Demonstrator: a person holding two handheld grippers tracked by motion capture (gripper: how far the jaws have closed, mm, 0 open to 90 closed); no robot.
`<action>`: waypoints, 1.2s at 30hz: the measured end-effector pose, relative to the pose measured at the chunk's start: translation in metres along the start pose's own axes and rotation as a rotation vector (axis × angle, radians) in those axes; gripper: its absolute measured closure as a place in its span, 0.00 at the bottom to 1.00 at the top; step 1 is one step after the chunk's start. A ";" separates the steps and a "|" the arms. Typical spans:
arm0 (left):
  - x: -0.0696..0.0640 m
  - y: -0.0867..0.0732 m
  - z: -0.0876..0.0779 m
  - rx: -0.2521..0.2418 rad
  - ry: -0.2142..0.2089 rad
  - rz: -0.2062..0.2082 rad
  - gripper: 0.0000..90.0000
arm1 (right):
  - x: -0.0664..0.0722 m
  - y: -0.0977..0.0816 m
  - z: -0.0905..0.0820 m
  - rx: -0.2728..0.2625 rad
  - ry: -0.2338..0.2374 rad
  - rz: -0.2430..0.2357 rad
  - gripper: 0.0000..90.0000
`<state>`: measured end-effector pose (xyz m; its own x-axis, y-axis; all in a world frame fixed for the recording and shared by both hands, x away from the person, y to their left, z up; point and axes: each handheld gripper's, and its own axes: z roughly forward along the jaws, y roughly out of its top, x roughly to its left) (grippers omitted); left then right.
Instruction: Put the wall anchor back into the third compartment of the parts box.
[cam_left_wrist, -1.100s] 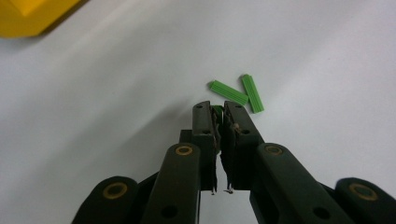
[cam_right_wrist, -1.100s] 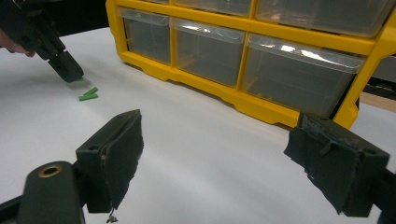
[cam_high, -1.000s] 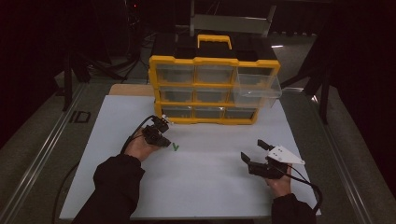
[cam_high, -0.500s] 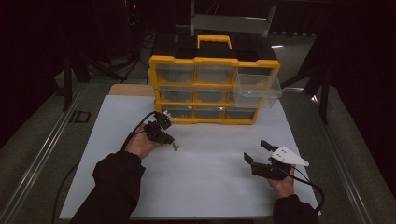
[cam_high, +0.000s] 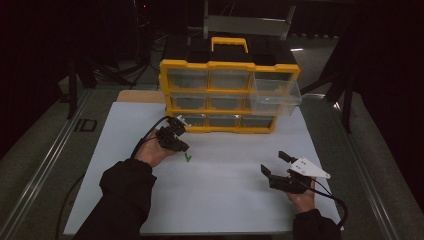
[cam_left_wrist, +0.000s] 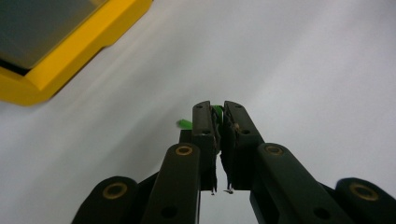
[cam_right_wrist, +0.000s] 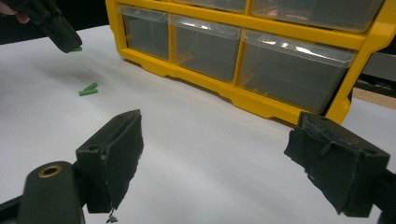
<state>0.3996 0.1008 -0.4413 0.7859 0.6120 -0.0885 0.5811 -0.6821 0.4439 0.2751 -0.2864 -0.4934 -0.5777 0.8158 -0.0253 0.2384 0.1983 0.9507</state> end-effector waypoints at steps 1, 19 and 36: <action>-0.001 0.001 -0.001 -0.002 0.000 0.001 0.94 | 0.000 0.000 0.000 -0.001 0.000 0.000 0.18; -0.006 0.025 -0.015 -0.031 -0.022 0.072 0.94 | 0.000 0.000 0.001 0.002 -0.002 -0.001 0.18; -0.008 0.045 -0.035 -0.076 -0.061 0.138 0.94 | 0.000 0.000 0.000 -0.002 -0.002 -0.001 0.18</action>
<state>0.4121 0.0792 -0.3891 0.8699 0.4875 -0.0752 0.4509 -0.7240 0.5220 0.2753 -0.2862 -0.4933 -0.5765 0.8166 -0.0270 0.2362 0.1982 0.9513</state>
